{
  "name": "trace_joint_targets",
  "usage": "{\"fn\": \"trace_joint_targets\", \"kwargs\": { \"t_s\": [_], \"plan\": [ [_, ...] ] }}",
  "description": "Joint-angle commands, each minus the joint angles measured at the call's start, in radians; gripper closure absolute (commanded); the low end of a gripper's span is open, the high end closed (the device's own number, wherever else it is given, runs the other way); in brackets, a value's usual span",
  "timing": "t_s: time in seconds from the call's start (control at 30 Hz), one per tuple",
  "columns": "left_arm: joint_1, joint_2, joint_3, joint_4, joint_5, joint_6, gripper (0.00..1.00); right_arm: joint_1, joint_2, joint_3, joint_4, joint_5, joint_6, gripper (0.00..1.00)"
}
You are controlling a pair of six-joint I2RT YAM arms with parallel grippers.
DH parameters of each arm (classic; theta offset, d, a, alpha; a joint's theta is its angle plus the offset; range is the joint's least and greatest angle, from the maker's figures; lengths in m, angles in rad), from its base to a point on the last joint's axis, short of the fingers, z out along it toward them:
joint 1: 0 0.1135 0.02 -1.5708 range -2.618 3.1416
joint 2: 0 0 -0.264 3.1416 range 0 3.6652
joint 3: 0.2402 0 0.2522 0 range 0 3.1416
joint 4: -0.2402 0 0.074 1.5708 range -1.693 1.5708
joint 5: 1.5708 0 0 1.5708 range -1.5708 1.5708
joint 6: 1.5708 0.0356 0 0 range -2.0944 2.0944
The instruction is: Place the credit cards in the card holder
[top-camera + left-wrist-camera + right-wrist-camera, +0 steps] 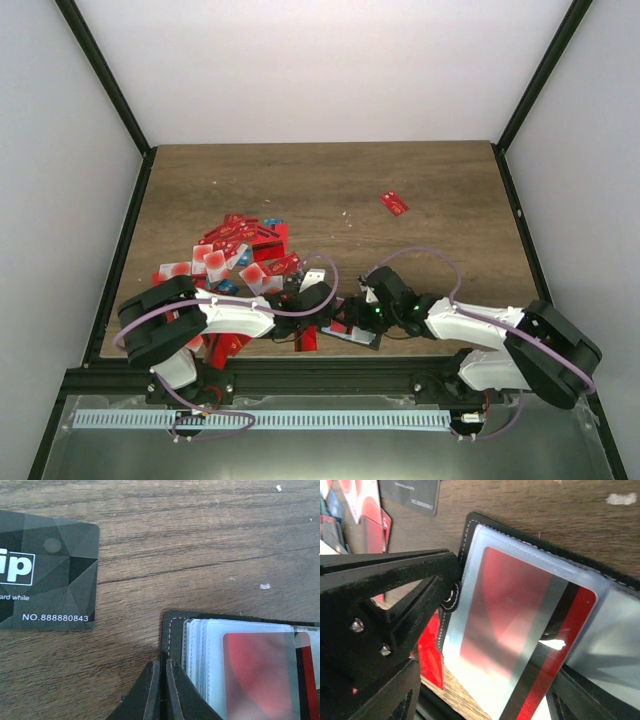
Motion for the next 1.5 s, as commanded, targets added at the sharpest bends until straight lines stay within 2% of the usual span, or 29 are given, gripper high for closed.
{"fn": "trace_joint_targets", "kwargs": {
  "t_s": [0.0,0.13,0.23,0.43,0.6,0.67,1.47],
  "plan": [
    [-0.002,0.012,-0.034,-0.059,0.037,0.006,0.93,0.024,-0.023,0.039,-0.237,0.121,-0.078,0.29],
    [-0.001,0.006,-0.036,-0.060,0.031,0.009,0.93,0.023,-0.127,0.079,-0.405,0.208,-0.137,0.19],
    [0.001,0.003,-0.036,-0.061,0.033,0.009,0.93,0.023,-0.168,0.094,-0.480,0.242,-0.157,0.20],
    [0.000,-0.009,-0.041,-0.068,0.032,0.010,0.94,0.023,-0.157,0.078,-0.466,0.261,-0.143,0.39],
    [0.000,-0.011,-0.041,-0.070,0.031,0.010,0.94,0.023,-0.106,0.086,-0.444,0.293,-0.137,0.62],
    [0.001,-0.007,-0.039,-0.072,0.030,0.012,0.94,0.024,-0.087,0.092,-0.433,0.291,-0.138,0.67],
    [0.000,-0.006,-0.033,-0.071,0.034,0.022,0.96,0.060,0.100,0.179,-0.372,0.300,-0.128,0.73]
  ]
}}
